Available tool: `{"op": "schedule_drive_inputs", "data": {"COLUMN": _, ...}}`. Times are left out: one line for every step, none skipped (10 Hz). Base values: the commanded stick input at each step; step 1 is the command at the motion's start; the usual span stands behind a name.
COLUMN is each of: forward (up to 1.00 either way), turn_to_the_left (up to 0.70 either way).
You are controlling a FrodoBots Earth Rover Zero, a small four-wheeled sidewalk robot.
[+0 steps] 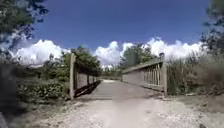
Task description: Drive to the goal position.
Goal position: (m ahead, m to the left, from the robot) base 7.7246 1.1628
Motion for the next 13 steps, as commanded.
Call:
{"op": "schedule_drive_inputs", "data": {"forward": 0.44, "turn_to_the_left": 0.02}}
{"op": "schedule_drive_inputs", "data": {"forward": 0.44, "turn_to_the_left": 0.02}}
{"op": "schedule_drive_inputs", "data": {"forward": 0.44, "turn_to_the_left": 0.02}}
{"op": "schedule_drive_inputs", "data": {"forward": 0.44, "turn_to_the_left": 0.02}}
{"op": "schedule_drive_inputs", "data": {"forward": 0.44, "turn_to_the_left": 0.02}}
{"op": "schedule_drive_inputs", "data": {"forward": 0.44, "turn_to_the_left": 0.02}}
{"op": "schedule_drive_inputs", "data": {"forward": 0.44, "turn_to_the_left": 0.02}}
{"op": "schedule_drive_inputs", "data": {"forward": 0.44, "turn_to_the_left": 0.02}}
{"op": "schedule_drive_inputs", "data": {"forward": 0.44, "turn_to_the_left": 0.02}}
{"op": "schedule_drive_inputs", "data": {"forward": 0.44, "turn_to_the_left": 0.02}}
{"op": "schedule_drive_inputs", "data": {"forward": 0.44, "turn_to_the_left": 0.02}}
{"op": "schedule_drive_inputs", "data": {"forward": 0.44, "turn_to_the_left": 0.02}}
{"op": "schedule_drive_inputs", "data": {"forward": 0.44, "turn_to_the_left": 0.02}}
